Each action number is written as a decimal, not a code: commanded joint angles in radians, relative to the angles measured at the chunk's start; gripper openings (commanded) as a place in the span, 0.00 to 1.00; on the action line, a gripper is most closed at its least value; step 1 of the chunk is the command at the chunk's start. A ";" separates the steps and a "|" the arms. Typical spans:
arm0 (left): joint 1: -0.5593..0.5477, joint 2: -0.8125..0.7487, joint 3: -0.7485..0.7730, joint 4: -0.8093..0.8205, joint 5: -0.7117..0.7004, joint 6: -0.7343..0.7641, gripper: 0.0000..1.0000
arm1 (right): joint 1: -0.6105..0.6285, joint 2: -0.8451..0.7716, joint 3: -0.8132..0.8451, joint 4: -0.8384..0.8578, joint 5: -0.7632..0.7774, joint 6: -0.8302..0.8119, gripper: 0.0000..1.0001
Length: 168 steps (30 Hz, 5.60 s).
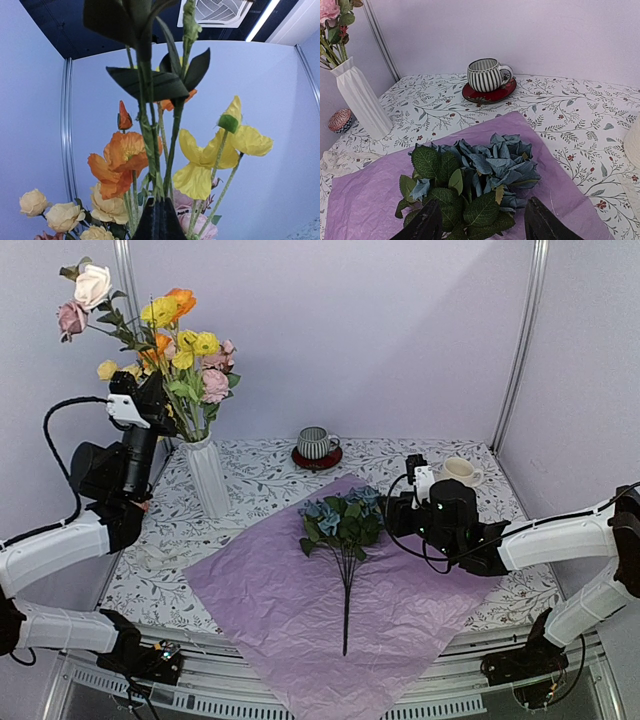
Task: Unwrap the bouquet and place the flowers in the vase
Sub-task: Place the fake flower in the vase, then pick up the fake flower from the flattened wrapping paper.
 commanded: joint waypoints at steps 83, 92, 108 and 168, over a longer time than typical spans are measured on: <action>0.025 -0.227 -0.404 -0.648 0.208 -0.828 0.60 | -0.002 0.029 0.020 0.009 -0.056 0.005 0.58; 0.033 -0.465 -0.443 -0.948 0.284 -0.966 0.98 | -0.002 0.091 0.130 -0.146 -0.107 0.049 0.55; 0.036 -0.185 -0.373 -0.895 0.498 -1.015 0.98 | 0.152 0.052 0.142 -0.555 -0.304 0.478 0.53; -0.467 -0.010 -0.234 -0.275 0.497 -1.036 0.70 | 0.326 -0.200 0.036 0.005 -0.268 0.241 0.07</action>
